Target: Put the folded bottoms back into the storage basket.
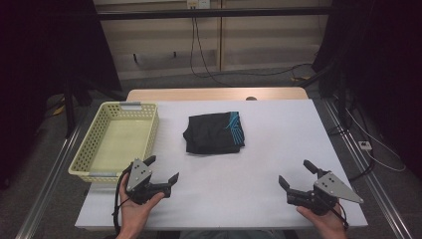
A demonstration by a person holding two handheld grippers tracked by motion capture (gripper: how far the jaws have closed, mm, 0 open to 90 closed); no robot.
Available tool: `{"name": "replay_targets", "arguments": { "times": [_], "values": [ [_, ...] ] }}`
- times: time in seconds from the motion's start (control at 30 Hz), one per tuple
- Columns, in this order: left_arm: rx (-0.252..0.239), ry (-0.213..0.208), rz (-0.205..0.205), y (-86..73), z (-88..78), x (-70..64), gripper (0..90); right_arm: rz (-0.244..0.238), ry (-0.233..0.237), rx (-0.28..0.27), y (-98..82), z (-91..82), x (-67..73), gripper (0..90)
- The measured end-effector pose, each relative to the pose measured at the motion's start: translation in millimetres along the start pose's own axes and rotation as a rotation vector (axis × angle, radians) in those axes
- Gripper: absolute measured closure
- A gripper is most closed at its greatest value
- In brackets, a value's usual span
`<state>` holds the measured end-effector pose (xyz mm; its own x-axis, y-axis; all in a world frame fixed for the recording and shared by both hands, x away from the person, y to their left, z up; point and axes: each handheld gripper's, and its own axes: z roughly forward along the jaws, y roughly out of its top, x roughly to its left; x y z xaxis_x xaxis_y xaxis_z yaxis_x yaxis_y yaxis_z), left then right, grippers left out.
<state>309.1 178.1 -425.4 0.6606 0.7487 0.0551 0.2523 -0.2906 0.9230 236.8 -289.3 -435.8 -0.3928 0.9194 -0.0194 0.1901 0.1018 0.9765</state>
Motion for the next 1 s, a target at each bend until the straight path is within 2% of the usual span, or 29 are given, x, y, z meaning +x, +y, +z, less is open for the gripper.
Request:
{"name": "replay_targets", "arguments": {
  "times": [0.1,0.23,0.57,0.67,0.7,0.8,0.83,0.87,1.0],
  "values": [
    [0.016,0.008,0.003,0.2,1.9,-3.2,5.9,0.005,0.011,0.002,-0.3,0.0,-0.9,5.4],
    [0.017,-0.019,0.005,2.1,4.0,-6.6,4.5,0.013,0.012,0.005,-0.8,0.9,-1.8,5.5],
    [0.040,-0.028,0.012,2.4,9.3,-7.1,4.7,0.010,0.019,0.017,-1.7,0.8,-2.3,6.8],
    [0.039,-0.030,0.009,3.8,11.2,-6.6,4.7,0.011,0.016,0.018,-1.8,1.1,-3.0,6.8],
    [0.037,-0.040,-0.012,4.0,12.4,-6.2,4.7,0.013,0.017,0.018,-1.9,1.2,-3.2,6.8],
    [0.029,-0.050,-0.031,5.4,14.5,-5.6,5.7,0.012,0.013,0.021,-2.4,1.7,-3.9,6.8],
    [0.022,-0.047,-0.031,6.4,15.1,-5.8,6.2,0.014,0.012,0.021,-2.4,1.2,-3.9,6.9],
    [0.020,-0.037,-0.014,9.3,16.5,-6.6,6.0,0.017,0.014,0.022,-2.5,0.0,-4.0,6.8],
    [0.010,-0.038,-0.011,13.3,19.3,-6.8,6.0,0.026,0.012,0.020,-2.3,-1.9,-3.9,6.5]
  ]
}}
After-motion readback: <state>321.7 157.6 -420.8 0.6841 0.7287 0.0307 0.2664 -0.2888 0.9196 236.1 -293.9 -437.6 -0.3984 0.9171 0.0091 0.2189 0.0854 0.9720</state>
